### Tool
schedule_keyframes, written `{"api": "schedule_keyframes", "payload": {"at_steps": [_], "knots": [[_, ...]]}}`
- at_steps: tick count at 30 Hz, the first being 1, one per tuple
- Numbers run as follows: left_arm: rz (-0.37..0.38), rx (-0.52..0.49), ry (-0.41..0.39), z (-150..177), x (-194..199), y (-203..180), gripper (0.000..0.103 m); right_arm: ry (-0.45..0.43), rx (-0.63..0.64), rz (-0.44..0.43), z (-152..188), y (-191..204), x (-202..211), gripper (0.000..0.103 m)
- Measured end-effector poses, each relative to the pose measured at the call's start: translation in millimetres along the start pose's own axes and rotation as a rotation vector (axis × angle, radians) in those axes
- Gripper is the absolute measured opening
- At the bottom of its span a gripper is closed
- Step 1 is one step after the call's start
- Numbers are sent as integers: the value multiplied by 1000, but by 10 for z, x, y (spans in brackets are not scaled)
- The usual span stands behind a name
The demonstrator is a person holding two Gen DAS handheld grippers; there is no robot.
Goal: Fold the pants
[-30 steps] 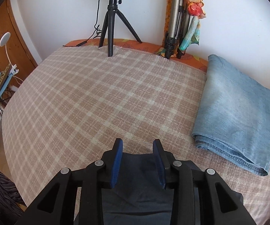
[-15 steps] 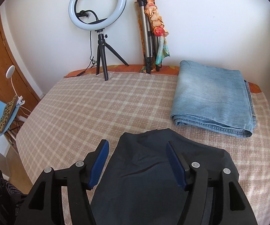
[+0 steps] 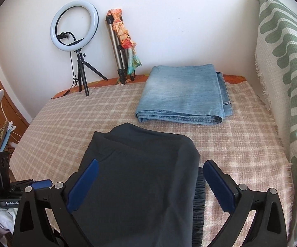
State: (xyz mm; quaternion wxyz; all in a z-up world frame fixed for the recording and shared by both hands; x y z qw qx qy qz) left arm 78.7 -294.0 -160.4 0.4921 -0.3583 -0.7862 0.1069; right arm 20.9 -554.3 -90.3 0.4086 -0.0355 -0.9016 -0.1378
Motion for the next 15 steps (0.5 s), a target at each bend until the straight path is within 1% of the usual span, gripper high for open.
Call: {"api": "schedule_keyframes", "payload": {"at_steps": [3,7,12,15], "knots": [[17,34,24,-81,-144,13,54,58,-54,-3,109,-330,-76,103],[17,33,63,-97,-343,-49,54,115,-149,-84,251,-621,-225,103],[17,24,105,-71,-563,-114,54,183,-224,-221,385,-733,-479,103],[36,50,127,-67,-668,-104,54,235,-228,-263,454,-726,-632,102]]}}
Point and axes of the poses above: each gripper's, at about its wrist camera, not at the fingertips, and x roughly against the way its jaws point, y to its left, z to its underside, the point moved 4 cm from there along -x, roughly the way its jaws point
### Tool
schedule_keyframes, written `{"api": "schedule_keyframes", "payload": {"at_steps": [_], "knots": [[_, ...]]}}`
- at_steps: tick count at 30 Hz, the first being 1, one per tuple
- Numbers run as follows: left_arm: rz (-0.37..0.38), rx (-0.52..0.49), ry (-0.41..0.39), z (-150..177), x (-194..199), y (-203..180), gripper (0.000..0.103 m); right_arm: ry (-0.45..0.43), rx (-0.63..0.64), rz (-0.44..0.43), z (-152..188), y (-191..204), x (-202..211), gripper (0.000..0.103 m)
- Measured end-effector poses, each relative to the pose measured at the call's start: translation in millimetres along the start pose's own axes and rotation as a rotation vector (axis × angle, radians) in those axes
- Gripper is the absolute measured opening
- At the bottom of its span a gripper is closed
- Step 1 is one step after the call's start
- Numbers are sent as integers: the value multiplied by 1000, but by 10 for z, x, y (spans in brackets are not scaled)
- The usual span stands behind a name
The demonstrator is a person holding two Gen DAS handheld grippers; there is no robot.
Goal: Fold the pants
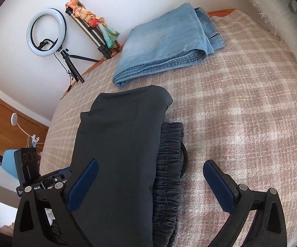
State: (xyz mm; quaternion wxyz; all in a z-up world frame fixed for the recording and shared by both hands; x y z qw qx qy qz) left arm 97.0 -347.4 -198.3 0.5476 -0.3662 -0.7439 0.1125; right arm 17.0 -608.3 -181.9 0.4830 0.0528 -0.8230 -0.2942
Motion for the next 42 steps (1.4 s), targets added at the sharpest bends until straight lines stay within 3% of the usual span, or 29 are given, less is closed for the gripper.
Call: {"api": "schedule_keyframes", "payload": {"at_steps": [6,11,13,14,17,19,21,22,24,26,27,30,31,36,42], "knots": [[31,11,-7,-91,-47,-14,54,75,33,-23,78,4,-248,101],[55,10,-11,-160,-79,-15,54,49,81,-45,83,51,-269,100],[60,-10,-8,-178,-102,-39,53,46,72,-79,82,64,-283,89],[62,-16,-6,-190,-111,-47,52,39,67,-78,80,63,-280,89],[86,-4,0,-232,-139,-45,52,37,48,-94,80,44,-286,70],[86,-6,6,-249,-171,-41,45,22,26,-103,82,2,-258,46],[66,-17,12,-258,-229,-63,26,5,4,-107,78,-30,-214,32],[67,-20,19,-252,-258,-70,24,0,-2,-111,77,-33,-197,30],[56,-30,18,-236,-290,-88,21,1,18,-100,82,-3,-188,30],[47,-48,15,-230,-296,-105,21,19,27,-91,71,5,-222,38],[42,-57,15,-226,-295,-113,20,36,2,-92,62,-29,-263,49],[30,-69,14,-224,-299,-114,18,25,-26,-115,23,-52,-311,54],[31,-67,14,-224,-299,-106,18,24,-15,-110,18,-29,-322,46],[16,-74,-1,-235,-297,-118,13,-20,3,-94,40,77,-242,22],[-21,-136,-48,-240,-169,-262,9,-53,51,-18,29,297,-128,18]]}}
Point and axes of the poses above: each gripper's, at about its wrist camera, not at the fingertips, and x roughly against the way its jaws point, y to its left, z to its underside, the point moved 4 cm from there along -x, roughly the way its jaws point
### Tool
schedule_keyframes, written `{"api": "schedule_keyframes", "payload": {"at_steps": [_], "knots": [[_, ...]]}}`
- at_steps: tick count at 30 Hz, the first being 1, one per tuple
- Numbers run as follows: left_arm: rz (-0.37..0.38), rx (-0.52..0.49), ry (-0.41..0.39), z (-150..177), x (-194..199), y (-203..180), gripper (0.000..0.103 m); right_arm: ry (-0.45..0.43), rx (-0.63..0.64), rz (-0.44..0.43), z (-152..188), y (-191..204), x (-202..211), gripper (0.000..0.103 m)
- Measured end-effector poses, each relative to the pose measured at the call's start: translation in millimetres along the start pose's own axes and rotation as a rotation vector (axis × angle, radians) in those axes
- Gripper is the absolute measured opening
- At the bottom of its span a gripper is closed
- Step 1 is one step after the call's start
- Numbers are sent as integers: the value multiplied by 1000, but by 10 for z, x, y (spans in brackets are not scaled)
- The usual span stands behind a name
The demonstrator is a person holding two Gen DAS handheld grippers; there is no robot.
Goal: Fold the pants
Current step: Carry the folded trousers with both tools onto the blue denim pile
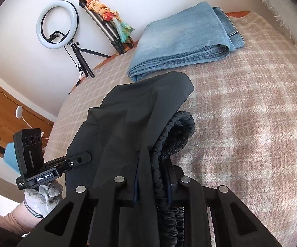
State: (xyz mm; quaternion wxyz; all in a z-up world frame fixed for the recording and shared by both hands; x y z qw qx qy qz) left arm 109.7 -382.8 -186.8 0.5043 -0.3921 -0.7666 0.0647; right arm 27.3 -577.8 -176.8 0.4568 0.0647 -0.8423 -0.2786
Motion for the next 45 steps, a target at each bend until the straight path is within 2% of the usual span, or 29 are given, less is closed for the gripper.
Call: {"api": "schedule_keyframes", "payload": {"at_steps": [11,18,21,28,34,39,45], "knots": [[37,-63,-102,-316,375,-246,7,-130,82,45,-284,377,428,18],[47,-47,-174,-825,455,-344,7,-227,107,80,-734,431,638,18],[34,-72,-211,-1086,458,-433,7,-263,123,105,-941,455,650,18],[-10,-122,-234,-1804,253,-499,7,-331,127,162,-1504,346,620,18],[-57,-211,-247,-2294,41,-596,7,-363,106,194,-2014,109,538,18],[-73,-217,-246,-2596,-202,-577,7,-366,124,240,-2385,-31,398,18],[-109,-228,-221,-2800,-542,-496,7,-327,137,294,-2710,-231,140,18]]}}
Point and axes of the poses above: each gripper's, at about its wrist camera, not at the fingertips, and x roughly against the way its jaws point, y to its left, z to its underside, the point moved 4 cm from there along -x, roughly the way its jaws point
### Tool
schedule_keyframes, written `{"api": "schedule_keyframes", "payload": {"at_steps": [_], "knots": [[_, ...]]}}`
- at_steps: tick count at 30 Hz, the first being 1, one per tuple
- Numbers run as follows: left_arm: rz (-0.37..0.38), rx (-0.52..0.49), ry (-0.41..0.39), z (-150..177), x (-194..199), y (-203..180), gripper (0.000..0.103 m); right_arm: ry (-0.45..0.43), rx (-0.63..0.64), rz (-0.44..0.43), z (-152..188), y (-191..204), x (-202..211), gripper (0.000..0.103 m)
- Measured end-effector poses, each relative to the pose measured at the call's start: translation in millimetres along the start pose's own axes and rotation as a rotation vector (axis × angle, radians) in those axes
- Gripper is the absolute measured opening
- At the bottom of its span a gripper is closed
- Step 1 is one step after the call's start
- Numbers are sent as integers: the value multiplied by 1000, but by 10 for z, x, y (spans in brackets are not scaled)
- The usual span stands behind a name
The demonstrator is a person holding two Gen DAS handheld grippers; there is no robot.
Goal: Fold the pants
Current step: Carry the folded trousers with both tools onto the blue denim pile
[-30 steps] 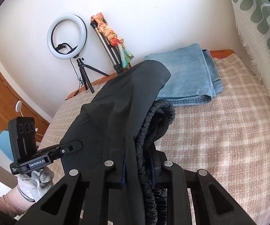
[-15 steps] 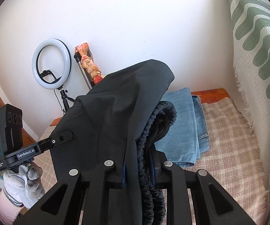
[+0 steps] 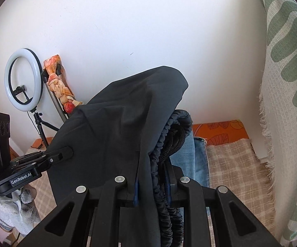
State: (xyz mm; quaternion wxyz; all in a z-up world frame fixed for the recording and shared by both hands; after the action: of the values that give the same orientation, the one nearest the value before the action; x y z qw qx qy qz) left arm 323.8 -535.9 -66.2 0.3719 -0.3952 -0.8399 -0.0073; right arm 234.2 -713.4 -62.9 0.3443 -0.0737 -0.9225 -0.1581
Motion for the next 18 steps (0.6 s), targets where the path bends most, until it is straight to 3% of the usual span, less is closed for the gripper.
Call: {"api": "schedule_keyframes", "payload": {"at_steps": [14,18], "knots": [[-55,8,62,68,-379,215,7,116,22,85,109,-254,-577,19],[-80,2,67,48,-342,244,14,121,48,184,91,-267,-604,33]]}}
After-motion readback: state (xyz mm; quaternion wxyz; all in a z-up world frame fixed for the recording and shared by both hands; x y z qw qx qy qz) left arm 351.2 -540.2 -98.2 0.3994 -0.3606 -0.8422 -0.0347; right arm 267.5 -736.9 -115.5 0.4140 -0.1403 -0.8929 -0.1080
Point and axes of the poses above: each gripper's, at about its wrist camera, not at the fingertips, and x roughly against the way its jaws point, y to its left, z to its underside, the point moved 4 cm from there along -x, roughly the way its jaws point
